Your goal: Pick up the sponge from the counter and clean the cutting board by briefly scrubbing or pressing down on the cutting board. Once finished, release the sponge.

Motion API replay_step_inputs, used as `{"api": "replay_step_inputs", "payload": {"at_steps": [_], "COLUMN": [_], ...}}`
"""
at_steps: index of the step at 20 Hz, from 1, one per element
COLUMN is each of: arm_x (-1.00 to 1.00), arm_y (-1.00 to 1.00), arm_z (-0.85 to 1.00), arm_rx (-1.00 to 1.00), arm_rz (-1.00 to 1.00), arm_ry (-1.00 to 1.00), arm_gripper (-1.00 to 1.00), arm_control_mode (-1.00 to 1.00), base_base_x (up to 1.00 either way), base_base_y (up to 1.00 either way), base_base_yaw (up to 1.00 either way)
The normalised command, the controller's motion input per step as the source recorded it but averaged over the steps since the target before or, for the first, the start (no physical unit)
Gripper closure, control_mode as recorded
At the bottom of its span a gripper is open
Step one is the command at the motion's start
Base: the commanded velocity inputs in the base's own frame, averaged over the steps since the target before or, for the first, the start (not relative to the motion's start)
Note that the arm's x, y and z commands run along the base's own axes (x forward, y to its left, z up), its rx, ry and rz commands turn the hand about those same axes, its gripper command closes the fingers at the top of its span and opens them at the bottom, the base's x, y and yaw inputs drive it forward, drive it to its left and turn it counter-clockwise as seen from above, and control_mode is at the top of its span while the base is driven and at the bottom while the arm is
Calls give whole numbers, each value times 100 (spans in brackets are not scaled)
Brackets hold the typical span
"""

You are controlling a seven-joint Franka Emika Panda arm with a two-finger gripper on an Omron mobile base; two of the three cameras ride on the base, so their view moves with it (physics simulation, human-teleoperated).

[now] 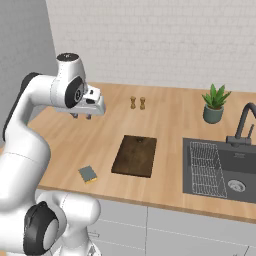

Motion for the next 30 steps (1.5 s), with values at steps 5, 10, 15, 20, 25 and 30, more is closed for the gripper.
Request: {"api": "replay_step_inputs", "payload": {"at_steps": [5,10,15,20,25,30], "arm_x": [-10,-12,-2,0,0,0], "arm_y": [0,5,20,19,2,0], "arm_z": [-21,-49,-39,-24,-60,-45], "arm_rx": [0,-1,-9,-12,-14,-4], "arm_rz": [14,33,22,7,10,13], "arm_ry": [4,7,1,0,1,6], "arm_gripper": [-100,-100,-100,-100,-100,-100], "arm_control_mode": [-100,-100,-100,-100,-100,-100], "base_base_x": [0,0,0,0,0,0], "base_base_y": [0,0,0,0,0,0], "base_base_yaw": [0,0,0,0,0,0]}}
